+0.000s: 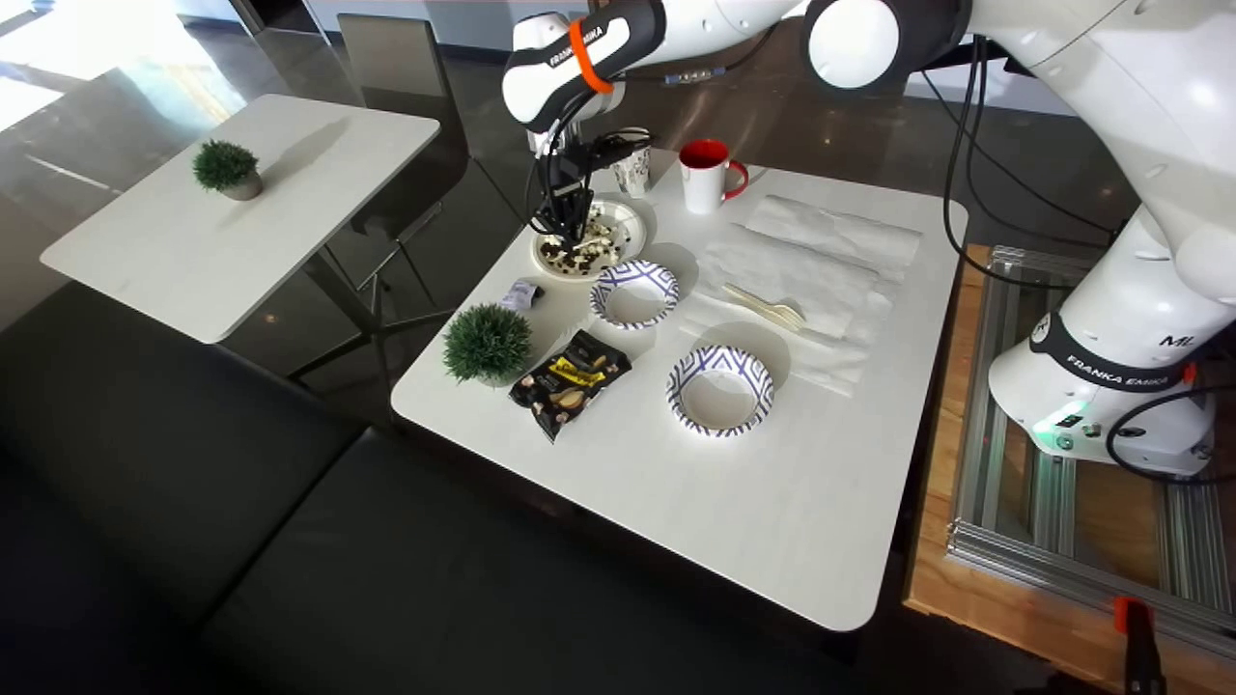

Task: Pick up the spoon from the table and scoop some of the contents in the bowl and pour them in the other bowl

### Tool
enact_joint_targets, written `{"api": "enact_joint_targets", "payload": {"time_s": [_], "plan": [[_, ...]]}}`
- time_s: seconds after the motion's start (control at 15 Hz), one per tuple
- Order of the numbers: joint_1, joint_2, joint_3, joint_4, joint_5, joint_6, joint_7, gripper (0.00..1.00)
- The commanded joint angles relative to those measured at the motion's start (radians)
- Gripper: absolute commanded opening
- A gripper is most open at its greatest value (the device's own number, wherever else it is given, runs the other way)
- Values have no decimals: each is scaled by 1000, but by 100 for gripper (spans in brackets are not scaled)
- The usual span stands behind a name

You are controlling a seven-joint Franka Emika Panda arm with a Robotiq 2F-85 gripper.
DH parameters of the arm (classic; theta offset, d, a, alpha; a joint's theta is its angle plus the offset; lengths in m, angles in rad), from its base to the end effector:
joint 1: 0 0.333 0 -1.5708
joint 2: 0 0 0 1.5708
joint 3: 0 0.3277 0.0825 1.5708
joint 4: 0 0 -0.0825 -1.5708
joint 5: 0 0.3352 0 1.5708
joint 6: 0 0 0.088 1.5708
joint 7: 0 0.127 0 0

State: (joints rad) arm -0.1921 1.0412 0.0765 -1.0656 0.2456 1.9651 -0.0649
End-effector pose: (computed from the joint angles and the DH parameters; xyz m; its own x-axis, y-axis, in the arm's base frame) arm 0.7214 -0.0817 0.1937 0.9754 -0.1723 -0.1377 -0.2054 -0.9371 -0.2822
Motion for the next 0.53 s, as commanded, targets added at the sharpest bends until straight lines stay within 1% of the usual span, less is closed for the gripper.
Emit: {"api": "enact_joint_targets", "payload": {"time_s": [0.0,0.47], "plan": [[-3,36,5,36,24,-12,11,3],[-5,42,4,40,31,16,23,3]]}}
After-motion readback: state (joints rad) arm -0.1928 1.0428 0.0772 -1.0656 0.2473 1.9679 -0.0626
